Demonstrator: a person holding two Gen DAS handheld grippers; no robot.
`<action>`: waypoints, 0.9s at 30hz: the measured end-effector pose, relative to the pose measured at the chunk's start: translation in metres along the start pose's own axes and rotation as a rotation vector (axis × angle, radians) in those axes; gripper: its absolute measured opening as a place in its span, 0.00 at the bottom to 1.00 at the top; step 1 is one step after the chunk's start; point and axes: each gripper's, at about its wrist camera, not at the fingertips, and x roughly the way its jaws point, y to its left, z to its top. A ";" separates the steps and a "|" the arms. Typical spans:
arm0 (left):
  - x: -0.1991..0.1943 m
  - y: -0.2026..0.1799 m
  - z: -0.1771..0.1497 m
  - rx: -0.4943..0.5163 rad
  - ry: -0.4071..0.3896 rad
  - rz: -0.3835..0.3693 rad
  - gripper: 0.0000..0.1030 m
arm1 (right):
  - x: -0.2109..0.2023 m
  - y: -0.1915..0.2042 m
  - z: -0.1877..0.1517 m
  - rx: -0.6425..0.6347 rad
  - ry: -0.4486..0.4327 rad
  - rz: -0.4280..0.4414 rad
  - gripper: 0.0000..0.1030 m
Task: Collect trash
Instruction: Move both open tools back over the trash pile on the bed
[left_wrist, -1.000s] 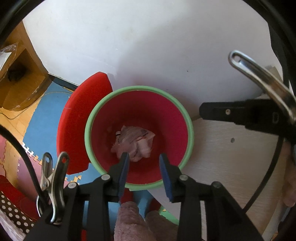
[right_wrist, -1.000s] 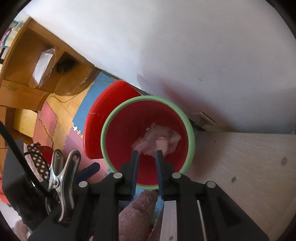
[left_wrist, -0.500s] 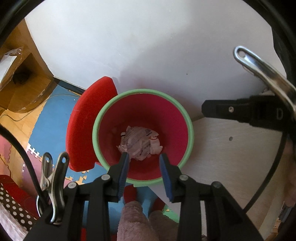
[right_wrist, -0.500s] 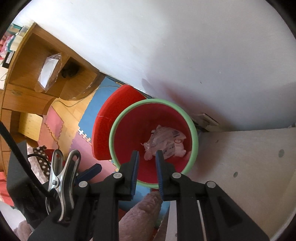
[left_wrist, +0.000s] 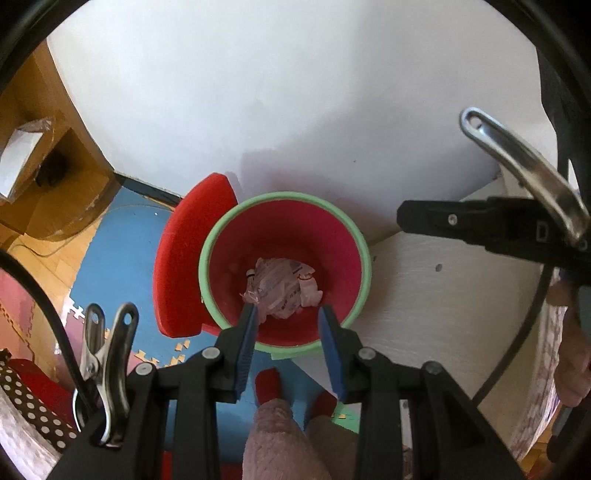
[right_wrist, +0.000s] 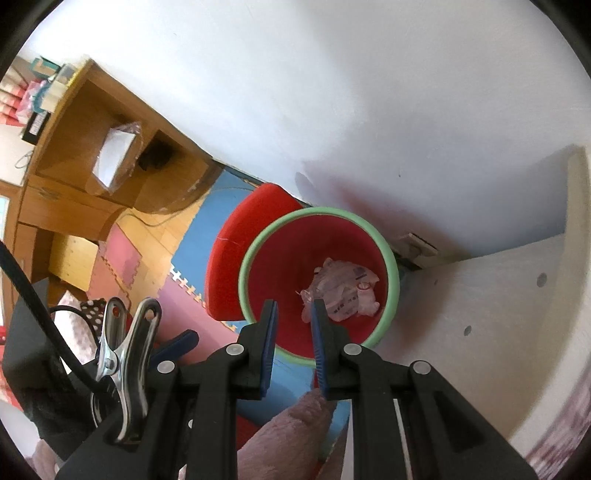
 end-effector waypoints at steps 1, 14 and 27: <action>-0.005 -0.001 0.000 0.004 -0.004 0.001 0.34 | -0.006 0.001 -0.002 0.001 -0.010 0.008 0.19; -0.059 -0.019 0.000 0.087 -0.056 0.002 0.34 | -0.064 0.005 -0.022 0.057 -0.117 0.076 0.19; -0.091 -0.061 -0.008 0.208 -0.077 -0.006 0.34 | -0.130 -0.010 -0.069 0.102 -0.240 0.120 0.19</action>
